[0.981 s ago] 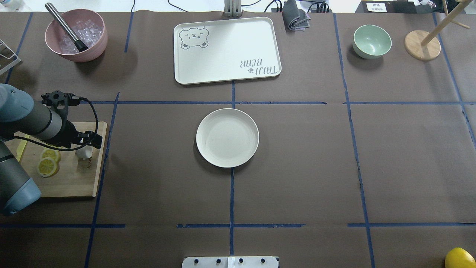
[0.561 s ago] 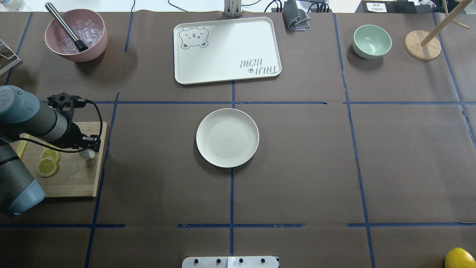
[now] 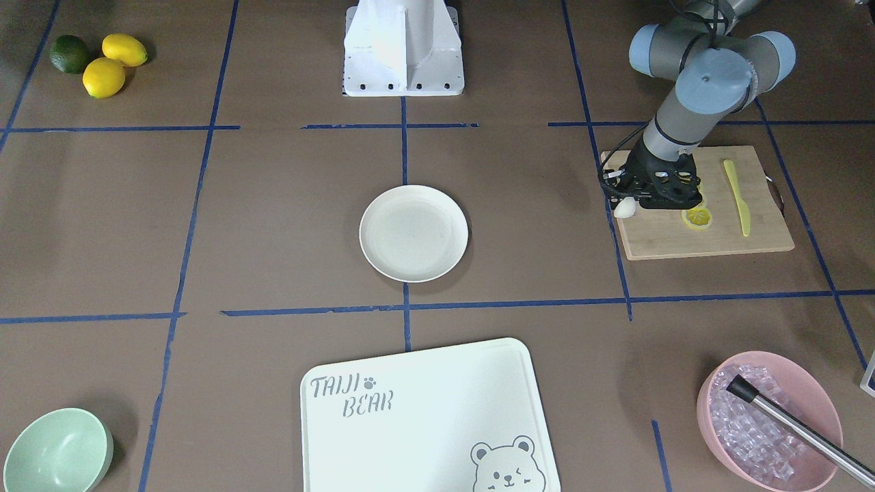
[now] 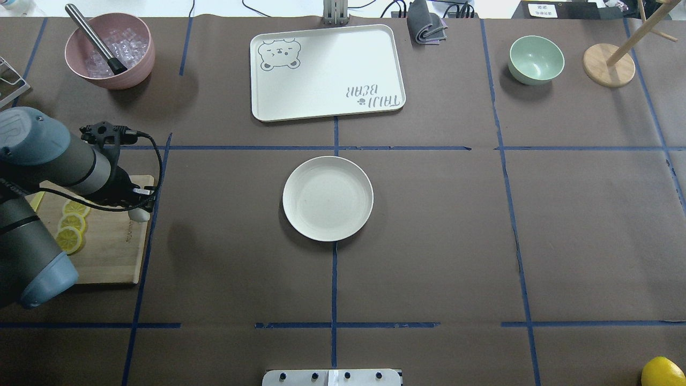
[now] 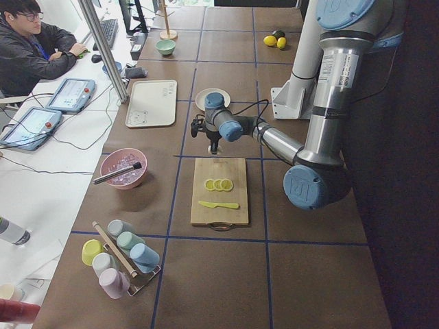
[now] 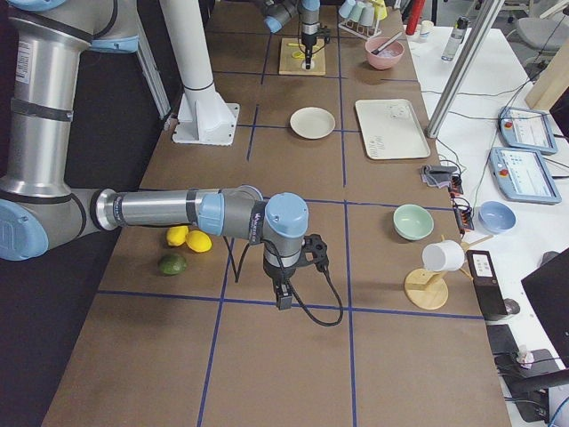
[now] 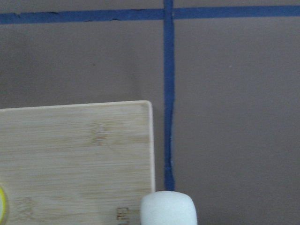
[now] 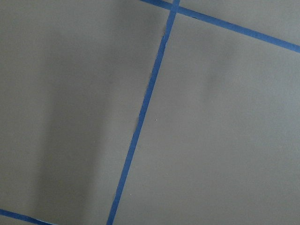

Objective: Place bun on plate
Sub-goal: 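Carry the bun with the left gripper over the white plate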

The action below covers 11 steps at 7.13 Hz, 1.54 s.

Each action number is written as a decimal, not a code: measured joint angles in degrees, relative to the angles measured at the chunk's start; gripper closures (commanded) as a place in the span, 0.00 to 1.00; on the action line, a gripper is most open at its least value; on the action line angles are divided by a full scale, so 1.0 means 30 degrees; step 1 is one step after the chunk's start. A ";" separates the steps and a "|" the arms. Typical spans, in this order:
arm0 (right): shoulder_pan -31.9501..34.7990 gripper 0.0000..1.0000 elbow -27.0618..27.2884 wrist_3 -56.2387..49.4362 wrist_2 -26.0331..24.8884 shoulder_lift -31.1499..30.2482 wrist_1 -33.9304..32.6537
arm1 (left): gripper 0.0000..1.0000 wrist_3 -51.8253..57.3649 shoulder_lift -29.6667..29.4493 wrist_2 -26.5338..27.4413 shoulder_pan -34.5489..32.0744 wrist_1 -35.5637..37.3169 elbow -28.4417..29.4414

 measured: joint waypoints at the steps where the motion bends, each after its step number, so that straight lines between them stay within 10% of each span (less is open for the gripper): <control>1: 0.0000 0.00 -0.0012 0.0000 0.0000 -0.0004 0.0000 | 0.68 -0.0743 -0.1841 0.0046 0.0196 0.2149 -0.0162; 7: 0.0000 0.00 -0.0161 0.0000 0.0001 0.0041 0.0000 | 0.68 -0.8613 -1.2746 0.2150 0.3998 0.1995 0.8429; 9: 0.0000 0.00 -0.0243 -0.0012 0.0001 0.0061 0.0000 | 0.01 -0.9056 -1.3930 0.3096 0.4619 0.0300 1.0695; 11: 0.0000 0.00 -0.0291 -0.0021 0.0000 0.0079 -0.0001 | 0.00 -0.9011 -1.4081 0.3398 0.4837 -0.0038 1.1152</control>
